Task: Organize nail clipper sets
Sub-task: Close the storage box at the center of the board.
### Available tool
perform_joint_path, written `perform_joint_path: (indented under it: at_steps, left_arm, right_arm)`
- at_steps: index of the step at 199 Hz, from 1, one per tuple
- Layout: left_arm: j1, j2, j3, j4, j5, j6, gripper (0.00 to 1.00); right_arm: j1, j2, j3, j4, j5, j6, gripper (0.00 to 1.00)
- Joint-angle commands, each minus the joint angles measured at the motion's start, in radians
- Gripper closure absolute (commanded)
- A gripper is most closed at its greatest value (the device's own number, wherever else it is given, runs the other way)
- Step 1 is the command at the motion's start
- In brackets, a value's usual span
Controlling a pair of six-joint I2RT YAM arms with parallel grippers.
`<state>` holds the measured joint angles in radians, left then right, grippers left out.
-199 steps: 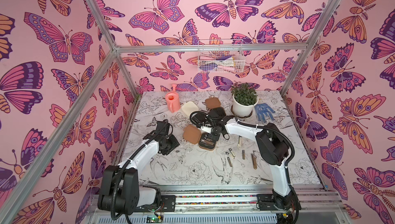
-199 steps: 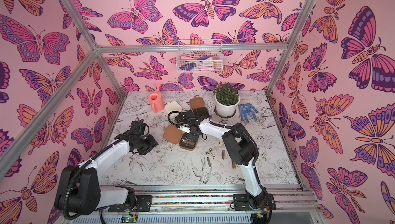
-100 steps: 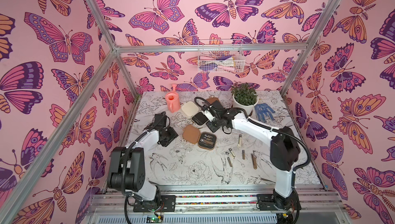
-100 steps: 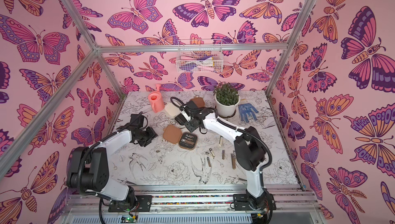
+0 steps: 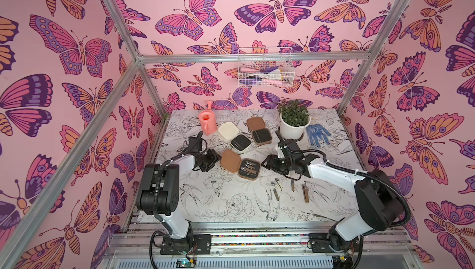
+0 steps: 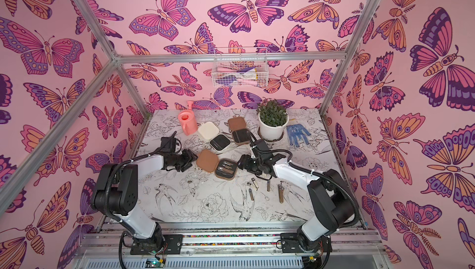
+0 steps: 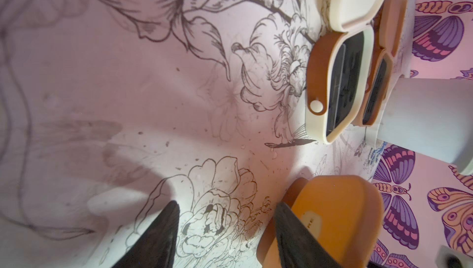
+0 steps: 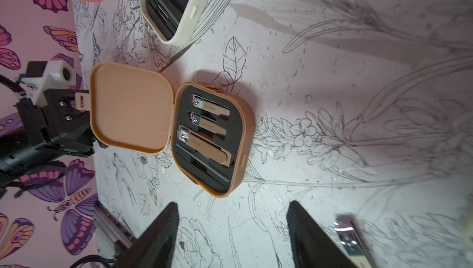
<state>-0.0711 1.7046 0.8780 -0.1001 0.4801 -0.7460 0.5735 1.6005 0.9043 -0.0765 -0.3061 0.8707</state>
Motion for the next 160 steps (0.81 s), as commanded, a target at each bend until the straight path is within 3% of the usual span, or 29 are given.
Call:
perform_joint_path:
  at_steps: [1, 39, 77, 160]
  left_arm:
    - [0.005, -0.012, -0.031, 0.080, 0.072, -0.009, 0.38]
    - [0.004, -0.066, -0.052, 0.097, 0.100, -0.006, 0.38]
    - [-0.010, -0.101, -0.052, 0.096, 0.122, -0.001, 0.38]
    - [-0.149, -0.110, -0.019, 0.096, 0.117, 0.006, 0.37]
  right_arm:
    - [-0.005, 0.067, -0.009, 0.244, -0.093, 0.158, 0.30]
    - [-0.005, 0.185, -0.005, 0.357, -0.122, 0.235, 0.32]
    - [-0.005, 0.192, -0.030, 0.330, -0.092, 0.238, 0.33]
    - [-0.003, 0.236, -0.053, 0.385, -0.093, 0.261, 0.33]
